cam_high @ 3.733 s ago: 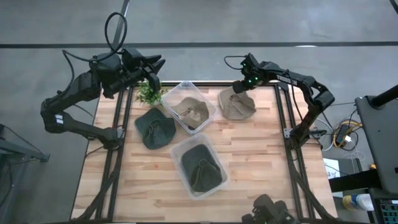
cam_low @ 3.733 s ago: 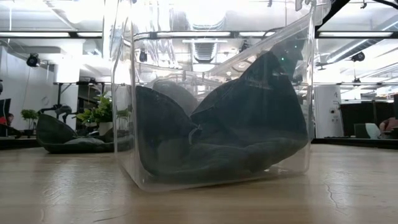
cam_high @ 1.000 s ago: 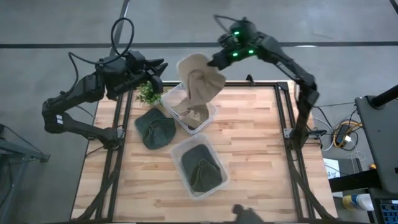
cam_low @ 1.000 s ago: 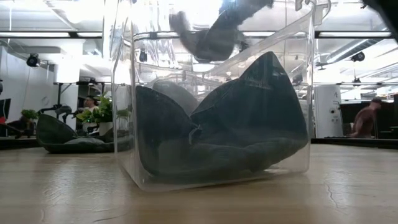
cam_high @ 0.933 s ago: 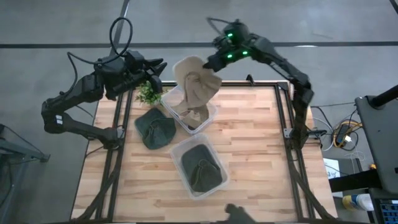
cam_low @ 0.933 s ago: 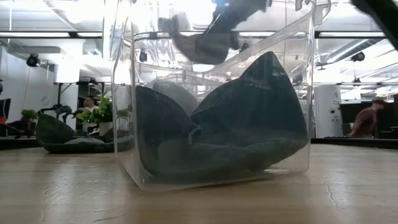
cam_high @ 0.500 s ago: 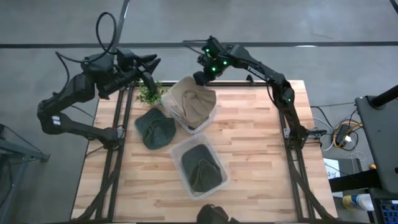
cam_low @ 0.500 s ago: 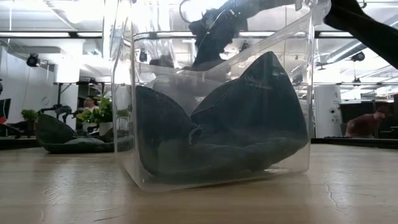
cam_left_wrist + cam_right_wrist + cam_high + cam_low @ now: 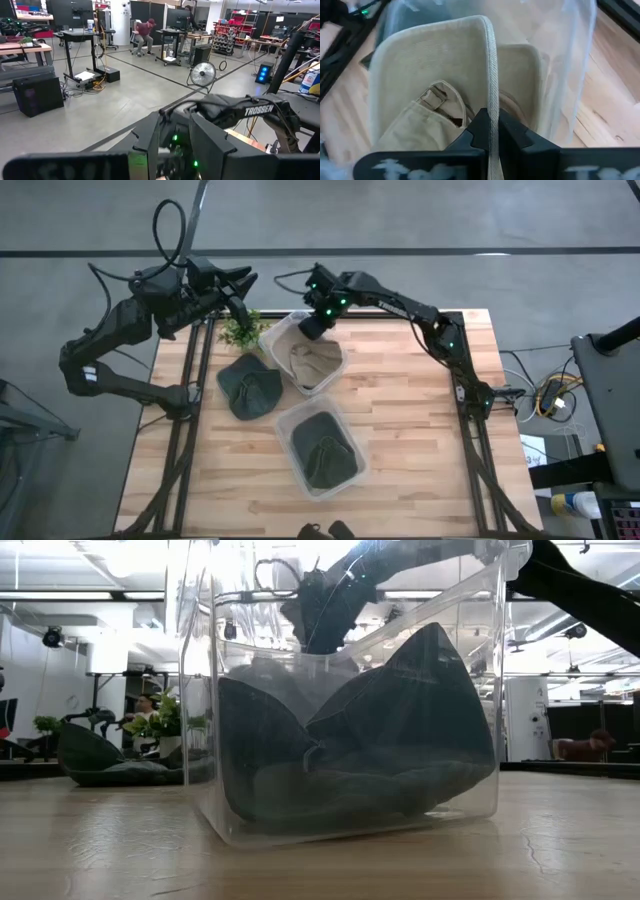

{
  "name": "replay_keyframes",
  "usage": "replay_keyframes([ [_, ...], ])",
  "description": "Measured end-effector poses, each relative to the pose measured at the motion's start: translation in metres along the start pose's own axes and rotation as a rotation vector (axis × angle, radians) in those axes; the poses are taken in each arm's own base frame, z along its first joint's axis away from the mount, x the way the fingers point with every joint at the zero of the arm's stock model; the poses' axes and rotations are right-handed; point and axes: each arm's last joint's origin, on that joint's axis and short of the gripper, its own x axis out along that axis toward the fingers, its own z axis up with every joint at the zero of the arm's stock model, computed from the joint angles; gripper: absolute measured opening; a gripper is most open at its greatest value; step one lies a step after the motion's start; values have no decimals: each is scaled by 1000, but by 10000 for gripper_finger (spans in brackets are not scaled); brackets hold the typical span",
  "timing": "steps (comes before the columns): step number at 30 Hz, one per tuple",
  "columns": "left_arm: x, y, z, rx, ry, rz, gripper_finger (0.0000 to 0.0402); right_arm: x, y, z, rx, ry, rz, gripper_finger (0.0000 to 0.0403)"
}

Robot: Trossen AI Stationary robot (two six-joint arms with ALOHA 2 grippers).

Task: Pick & Place hat
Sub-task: Put the brown cap into the top transparent bin

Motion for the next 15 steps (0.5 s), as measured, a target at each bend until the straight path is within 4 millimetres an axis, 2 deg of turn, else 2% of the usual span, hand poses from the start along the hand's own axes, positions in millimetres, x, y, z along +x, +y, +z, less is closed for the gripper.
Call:
replay_keyframes([
  [3,0,0,0,0,1,0,103,9,1,-1,30,8,-24,24],
  [5,0,0,0,0,1,0,103,11,1,-2,30,14,-26,48],
  [11,0,0,0,1,2,4,103,12,1,1,24,-8,-25,155],
  [15,0,0,-3,2,26,11,103,-2,8,5,4,-67,-3,219],
])
